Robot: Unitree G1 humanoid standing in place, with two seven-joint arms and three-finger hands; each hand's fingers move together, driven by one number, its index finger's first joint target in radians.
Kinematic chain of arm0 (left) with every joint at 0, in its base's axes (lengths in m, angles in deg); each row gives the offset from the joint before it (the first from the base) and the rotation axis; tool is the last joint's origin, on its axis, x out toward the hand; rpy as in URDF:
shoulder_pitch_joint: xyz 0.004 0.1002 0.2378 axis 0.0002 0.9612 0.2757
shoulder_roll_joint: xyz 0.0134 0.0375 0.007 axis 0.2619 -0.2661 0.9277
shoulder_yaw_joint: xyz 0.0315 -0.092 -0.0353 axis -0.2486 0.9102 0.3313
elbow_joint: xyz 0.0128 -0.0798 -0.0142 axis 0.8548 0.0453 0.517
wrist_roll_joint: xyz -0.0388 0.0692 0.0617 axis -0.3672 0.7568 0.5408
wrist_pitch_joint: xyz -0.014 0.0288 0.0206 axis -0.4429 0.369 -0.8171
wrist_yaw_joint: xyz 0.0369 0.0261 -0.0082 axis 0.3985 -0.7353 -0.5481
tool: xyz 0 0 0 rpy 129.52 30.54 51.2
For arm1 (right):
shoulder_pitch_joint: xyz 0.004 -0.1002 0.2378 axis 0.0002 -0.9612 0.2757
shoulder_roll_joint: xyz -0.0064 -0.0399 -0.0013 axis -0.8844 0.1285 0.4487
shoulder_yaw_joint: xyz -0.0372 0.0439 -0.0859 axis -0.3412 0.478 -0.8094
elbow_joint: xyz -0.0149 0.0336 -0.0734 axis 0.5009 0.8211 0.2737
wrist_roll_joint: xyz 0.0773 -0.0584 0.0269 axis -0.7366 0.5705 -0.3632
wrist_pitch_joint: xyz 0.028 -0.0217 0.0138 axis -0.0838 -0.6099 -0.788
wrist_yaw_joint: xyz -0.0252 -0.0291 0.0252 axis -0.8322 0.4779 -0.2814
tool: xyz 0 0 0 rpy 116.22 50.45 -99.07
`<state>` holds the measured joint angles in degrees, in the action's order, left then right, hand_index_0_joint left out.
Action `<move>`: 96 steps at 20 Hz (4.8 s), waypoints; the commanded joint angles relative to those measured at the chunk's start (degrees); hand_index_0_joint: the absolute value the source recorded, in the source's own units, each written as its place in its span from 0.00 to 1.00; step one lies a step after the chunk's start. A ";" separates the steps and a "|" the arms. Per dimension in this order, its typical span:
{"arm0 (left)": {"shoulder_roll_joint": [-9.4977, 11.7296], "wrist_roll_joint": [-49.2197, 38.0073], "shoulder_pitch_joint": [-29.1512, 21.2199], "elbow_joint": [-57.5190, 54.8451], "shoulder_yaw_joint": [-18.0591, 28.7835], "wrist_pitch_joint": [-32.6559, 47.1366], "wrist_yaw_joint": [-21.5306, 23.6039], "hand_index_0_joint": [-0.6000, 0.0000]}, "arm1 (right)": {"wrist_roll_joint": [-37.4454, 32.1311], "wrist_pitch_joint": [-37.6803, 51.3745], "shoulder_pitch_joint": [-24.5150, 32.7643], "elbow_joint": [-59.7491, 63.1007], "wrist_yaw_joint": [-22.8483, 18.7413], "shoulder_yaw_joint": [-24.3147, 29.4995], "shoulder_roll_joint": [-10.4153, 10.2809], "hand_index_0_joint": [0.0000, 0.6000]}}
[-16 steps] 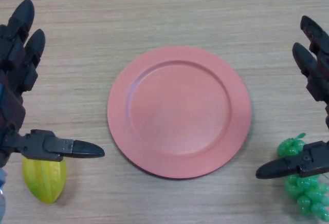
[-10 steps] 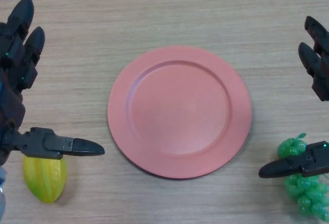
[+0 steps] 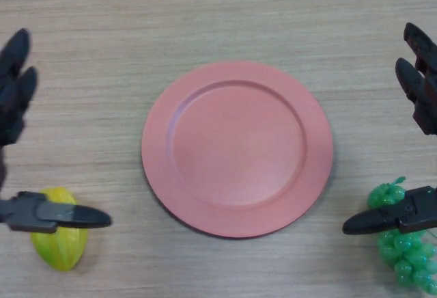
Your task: Pick up the yellow starfruit and place it on the plate
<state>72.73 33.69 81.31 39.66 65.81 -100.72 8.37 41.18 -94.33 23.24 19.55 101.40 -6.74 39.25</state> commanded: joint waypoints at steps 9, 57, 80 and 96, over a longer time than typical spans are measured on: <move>1.03 20.19 4.53 7.61 9.90 21.61 -5.67 1.00 | -2.07 6.79 5.54 1.55 -2.19 -1.53 1.60 0.00; 4.77 29.53 -2.52 1.62 -1.59 20.00 -14.38 0.00 | -4.34 4.20 4.18 -1.27 -2.51 0.50 1.81 0.00; -0.35 5.09 -13.25 19.93 -21.80 8.09 3.41 0.00 | -5.32 3.75 3.23 -2.92 -3.50 0.52 1.46 0.00; -0.09 3.22 -10.91 11.85 -20.20 0.54 5.47 1.00 | -4.46 5.42 2.86 -1.41 -3.18 0.40 1.43 0.00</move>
<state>71.57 37.52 71.87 53.28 43.02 -105.03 12.22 38.45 -95.91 25.06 20.93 99.24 -8.84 39.72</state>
